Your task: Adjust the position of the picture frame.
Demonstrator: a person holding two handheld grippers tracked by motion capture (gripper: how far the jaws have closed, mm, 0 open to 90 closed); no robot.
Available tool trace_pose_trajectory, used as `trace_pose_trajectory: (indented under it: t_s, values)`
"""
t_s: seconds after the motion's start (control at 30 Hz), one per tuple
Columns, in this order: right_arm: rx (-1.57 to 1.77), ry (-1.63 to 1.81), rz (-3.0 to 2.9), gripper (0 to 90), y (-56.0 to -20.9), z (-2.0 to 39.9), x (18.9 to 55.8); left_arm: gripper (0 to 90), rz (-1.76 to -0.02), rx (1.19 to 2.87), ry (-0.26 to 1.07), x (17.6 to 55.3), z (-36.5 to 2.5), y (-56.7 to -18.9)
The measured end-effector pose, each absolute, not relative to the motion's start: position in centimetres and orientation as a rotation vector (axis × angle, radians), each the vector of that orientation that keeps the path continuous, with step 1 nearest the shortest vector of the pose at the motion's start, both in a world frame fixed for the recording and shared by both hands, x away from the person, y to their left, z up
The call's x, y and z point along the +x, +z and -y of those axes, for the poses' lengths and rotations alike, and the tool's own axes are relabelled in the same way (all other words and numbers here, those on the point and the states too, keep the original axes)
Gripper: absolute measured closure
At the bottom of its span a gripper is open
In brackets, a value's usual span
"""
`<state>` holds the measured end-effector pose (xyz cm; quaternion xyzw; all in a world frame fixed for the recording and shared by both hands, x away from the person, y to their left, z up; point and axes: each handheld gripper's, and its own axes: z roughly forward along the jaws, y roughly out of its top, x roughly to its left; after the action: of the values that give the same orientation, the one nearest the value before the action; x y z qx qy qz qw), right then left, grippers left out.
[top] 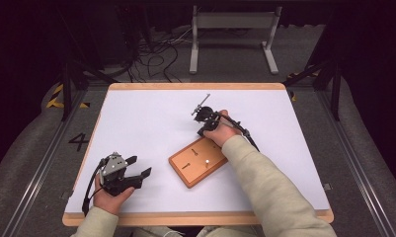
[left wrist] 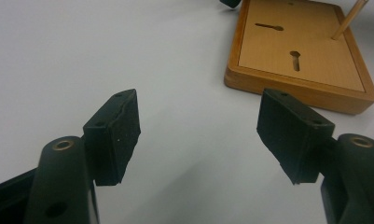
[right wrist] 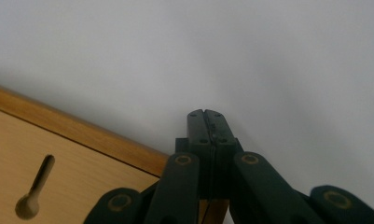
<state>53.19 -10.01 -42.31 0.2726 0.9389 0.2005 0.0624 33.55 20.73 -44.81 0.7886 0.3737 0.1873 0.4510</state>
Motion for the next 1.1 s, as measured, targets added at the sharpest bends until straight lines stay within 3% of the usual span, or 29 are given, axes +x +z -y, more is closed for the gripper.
trace_pose_trajectory:
  t_s: [1.1]
  values:
    - [0.959,0.730,-2.699,88.3,-42.3,16.6,44.2,30.7,-0.849,1.976,0.404,35.4,-18.3,-44.5]
